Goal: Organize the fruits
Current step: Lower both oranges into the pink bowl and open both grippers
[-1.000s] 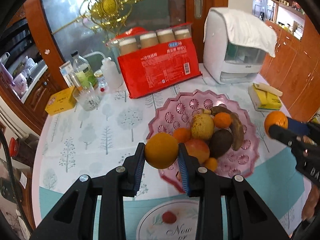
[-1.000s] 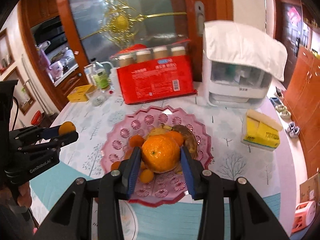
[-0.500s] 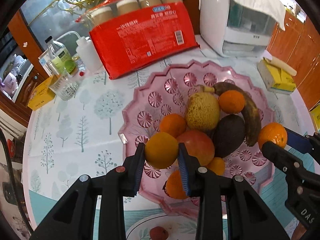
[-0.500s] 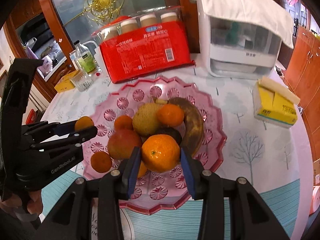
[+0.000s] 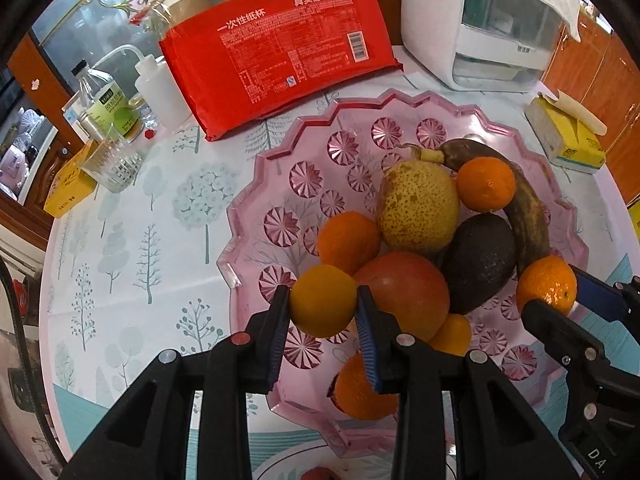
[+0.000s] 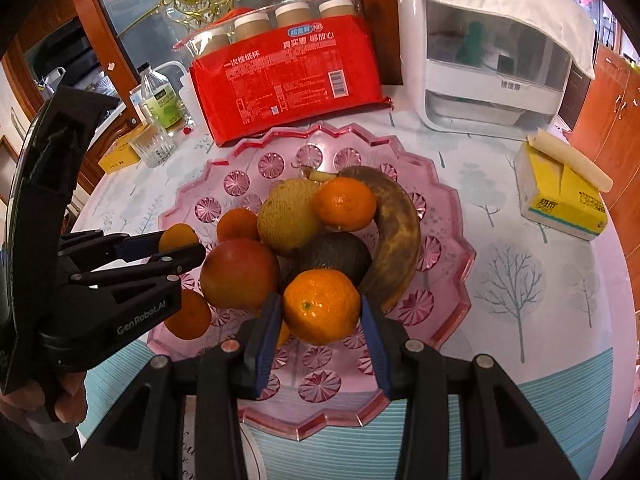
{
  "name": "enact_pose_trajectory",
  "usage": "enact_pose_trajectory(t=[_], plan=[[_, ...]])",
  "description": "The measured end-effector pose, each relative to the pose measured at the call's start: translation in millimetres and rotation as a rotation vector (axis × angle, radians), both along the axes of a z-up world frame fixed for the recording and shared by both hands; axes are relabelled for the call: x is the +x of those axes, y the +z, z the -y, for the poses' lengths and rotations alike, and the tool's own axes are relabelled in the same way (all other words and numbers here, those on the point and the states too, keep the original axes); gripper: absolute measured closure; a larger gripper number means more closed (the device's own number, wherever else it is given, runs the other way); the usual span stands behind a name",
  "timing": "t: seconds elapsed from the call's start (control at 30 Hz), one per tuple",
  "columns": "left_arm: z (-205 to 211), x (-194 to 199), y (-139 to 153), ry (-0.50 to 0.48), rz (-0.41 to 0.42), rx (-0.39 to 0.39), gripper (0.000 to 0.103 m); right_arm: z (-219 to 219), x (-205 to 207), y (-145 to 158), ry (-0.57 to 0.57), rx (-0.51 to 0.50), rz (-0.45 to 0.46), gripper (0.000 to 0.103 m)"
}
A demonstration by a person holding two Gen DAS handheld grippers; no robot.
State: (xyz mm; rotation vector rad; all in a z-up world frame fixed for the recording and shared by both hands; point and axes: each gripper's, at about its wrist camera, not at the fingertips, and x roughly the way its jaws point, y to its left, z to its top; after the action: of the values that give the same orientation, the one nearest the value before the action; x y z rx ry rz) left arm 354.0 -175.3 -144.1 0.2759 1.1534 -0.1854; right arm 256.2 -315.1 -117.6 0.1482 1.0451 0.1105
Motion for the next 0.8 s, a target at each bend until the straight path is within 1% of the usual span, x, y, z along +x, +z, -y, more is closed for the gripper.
enact_pose_trajectory(t=[0.1, 0.17, 0.27, 0.33, 0.37, 0.43, 0.47, 0.5, 0.6, 0.7, 0.8], plan=[[-1, 1, -2, 0.0, -0.001, 0.003, 0.071, 0, 1, -4, -0.007, 0.002, -0.01, 0.062], [-2, 1, -2, -0.004, 0.003, 0.009, 0.069, 0, 2, -7, -0.014, 0.004, -0.019, 0.062], [-2, 0, -1, 0.0, 0.019, 0.039, 0.055, 0, 3, -9, -0.023, 0.022, -0.027, 0.061], [-5, -1, -1, 0.007, 0.036, 0.056, 0.043, -1, 3, -7, -0.024, 0.023, -0.019, 0.059], [-6, -1, 0, 0.009, 0.04, 0.055, 0.04, -1, 3, -7, -0.024, 0.017, -0.014, 0.058], [-9, -1, 2, 0.014, 0.044, 0.049, 0.028, -3, 3, -5, -0.022, 0.005, -0.004, 0.053], [-10, -1, 2, 0.016, 0.045, 0.043, 0.025, -4, 3, -4, -0.021, -0.002, 0.002, 0.051], [-11, -2, 3, 0.018, 0.046, 0.036, 0.02, -5, 2, -4, -0.02, -0.007, 0.006, 0.051], [-12, -4, 4, 0.017, 0.039, 0.028, 0.017, -7, 2, -2, -0.018, -0.019, 0.014, 0.049], [-13, -6, 4, 0.023, 0.029, 0.013, 0.012, -8, 1, -1, -0.02, -0.022, 0.016, 0.047], [-17, -8, 7, 0.04, 0.02, -0.021, 0.012, -7, 0, 0, -0.026, -0.018, 0.017, 0.045]])
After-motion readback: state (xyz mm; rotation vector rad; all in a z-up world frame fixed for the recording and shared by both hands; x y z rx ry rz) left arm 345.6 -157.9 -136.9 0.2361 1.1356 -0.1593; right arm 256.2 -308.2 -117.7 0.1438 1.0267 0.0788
